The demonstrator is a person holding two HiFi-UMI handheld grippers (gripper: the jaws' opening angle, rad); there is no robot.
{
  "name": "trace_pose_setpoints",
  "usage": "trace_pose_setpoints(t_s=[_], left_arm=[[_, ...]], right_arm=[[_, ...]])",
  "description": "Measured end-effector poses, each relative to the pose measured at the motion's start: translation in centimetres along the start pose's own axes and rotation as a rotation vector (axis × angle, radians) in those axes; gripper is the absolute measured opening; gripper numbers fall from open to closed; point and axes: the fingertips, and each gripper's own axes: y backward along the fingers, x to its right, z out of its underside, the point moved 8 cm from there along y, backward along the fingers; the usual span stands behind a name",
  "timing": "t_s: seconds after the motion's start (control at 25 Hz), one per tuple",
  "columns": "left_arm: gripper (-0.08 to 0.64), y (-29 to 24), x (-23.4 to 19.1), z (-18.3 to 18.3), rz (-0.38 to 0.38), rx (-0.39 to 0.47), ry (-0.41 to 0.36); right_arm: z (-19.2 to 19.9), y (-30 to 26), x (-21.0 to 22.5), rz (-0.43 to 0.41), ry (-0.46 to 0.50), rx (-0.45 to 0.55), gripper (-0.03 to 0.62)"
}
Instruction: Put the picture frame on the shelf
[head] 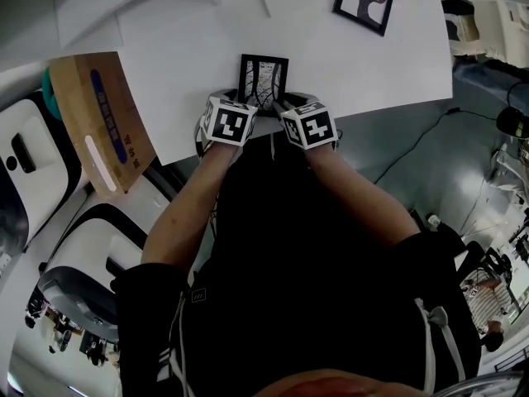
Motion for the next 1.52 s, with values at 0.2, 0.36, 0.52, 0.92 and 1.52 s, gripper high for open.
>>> trace_pose_setpoints(t_s=[0.2,0.36,0.52,0.92,1.52], left_arm=[[0.132,-0.1,0.2,0.0,-0.001,0.006,0.006],[0.126,-0.1,0.2,-0.1,0.003,0.028,0.041],[0.117,0.3,-0.1,-0.3,0.014,0.052,0.071],[0.09,0.7,0.2,-0.2,0.071,0.078,0.13],[0.091,7.2,1.9,-4.2,0.055,0.278,0.037]], right_arm=[[-0.1,-0.2,-0.5,0.047,0.032,-0.016,0.141],[-0.1,-0.2,-0.5,0.057,0.023,-0.018,0.141],[-0.3,-0.2,0.0,0.028,-0.042,0.004,0.135],[0.0,0.6,1.4,-0.022,-0.186,0.042,0.1],[-3.8,6.5,1.0,-0.029,-0.163,0.245,0.094]])
